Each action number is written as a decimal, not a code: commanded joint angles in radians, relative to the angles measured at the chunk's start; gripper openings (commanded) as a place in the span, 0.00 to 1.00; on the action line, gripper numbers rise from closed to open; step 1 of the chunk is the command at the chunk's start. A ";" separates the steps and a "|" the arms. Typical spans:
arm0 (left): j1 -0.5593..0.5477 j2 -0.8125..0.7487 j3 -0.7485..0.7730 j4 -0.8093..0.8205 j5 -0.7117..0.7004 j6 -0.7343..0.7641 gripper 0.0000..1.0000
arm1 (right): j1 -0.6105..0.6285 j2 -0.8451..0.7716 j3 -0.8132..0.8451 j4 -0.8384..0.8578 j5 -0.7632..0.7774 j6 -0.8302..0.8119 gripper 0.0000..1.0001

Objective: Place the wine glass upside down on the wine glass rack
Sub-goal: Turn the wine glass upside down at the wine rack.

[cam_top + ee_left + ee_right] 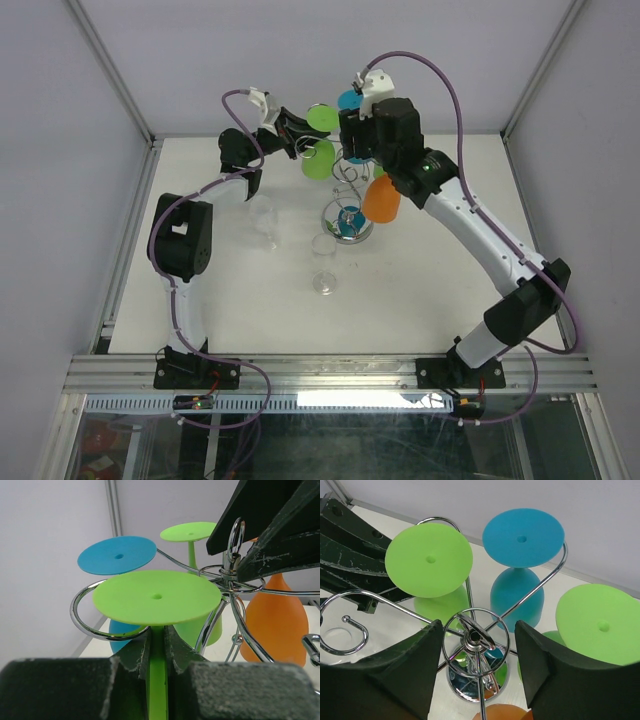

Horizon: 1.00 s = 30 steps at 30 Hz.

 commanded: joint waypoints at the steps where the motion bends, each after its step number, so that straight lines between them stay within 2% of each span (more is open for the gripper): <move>1: -0.010 -0.015 -0.006 0.054 -0.020 0.005 0.00 | -0.004 0.017 0.042 0.056 -0.031 -0.005 0.60; 11: -0.010 -0.016 -0.001 0.020 -0.019 0.036 0.00 | -0.009 0.037 0.011 0.056 -0.032 -0.037 0.32; 20: -0.009 -0.002 0.019 0.021 -0.021 0.032 0.00 | -0.039 0.015 -0.055 0.080 -0.088 -0.051 0.00; 30: -0.009 0.025 0.038 0.087 -0.041 -0.012 0.00 | -0.055 -0.008 -0.080 0.095 -0.183 -0.063 0.00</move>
